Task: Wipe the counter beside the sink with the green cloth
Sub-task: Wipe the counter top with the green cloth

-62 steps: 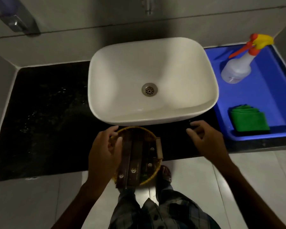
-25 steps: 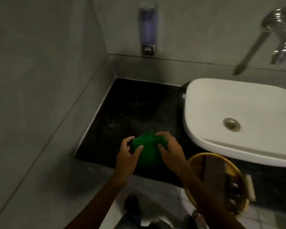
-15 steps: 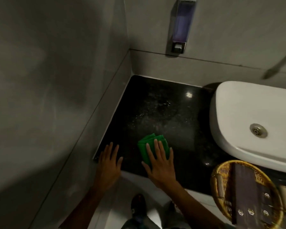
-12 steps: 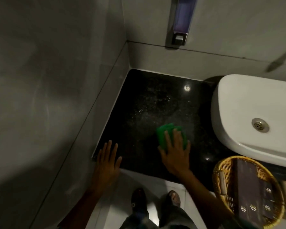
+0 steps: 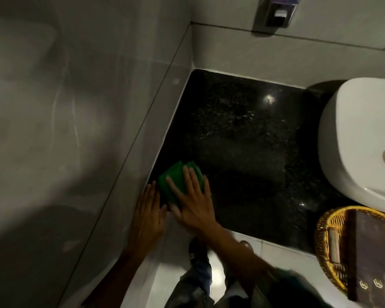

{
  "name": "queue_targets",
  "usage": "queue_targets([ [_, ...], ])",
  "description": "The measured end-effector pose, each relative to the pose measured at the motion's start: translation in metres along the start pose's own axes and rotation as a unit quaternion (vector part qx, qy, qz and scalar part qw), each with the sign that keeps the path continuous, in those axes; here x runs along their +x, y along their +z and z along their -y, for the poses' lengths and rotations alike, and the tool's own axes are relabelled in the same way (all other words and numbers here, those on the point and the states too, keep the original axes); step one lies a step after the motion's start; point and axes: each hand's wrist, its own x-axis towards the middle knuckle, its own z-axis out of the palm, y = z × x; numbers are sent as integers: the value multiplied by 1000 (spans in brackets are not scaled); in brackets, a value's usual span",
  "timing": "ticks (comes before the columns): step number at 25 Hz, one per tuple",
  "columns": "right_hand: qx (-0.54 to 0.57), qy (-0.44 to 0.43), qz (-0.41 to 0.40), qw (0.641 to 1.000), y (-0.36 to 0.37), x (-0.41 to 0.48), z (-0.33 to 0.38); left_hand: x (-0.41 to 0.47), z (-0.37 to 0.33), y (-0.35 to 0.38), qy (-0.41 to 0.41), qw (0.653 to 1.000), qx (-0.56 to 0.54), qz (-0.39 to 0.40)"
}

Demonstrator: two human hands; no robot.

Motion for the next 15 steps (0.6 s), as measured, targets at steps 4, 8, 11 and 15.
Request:
queue_targets([
  [4,-52,131,-25,990,-10,-84,-67,-2,2,6,-7,1000,3,-15],
  [8,-15,340,-68,938,-47,-39,-141,-2,3,7,3,1000,18,-23],
  [11,28,286,-49,957,-39,49,-102,0,-1,9,1,1000,27,-16],
  [15,-22,72,-1,997,-7,37,-30,-1,-2,6,-10,1000,-6,-10],
])
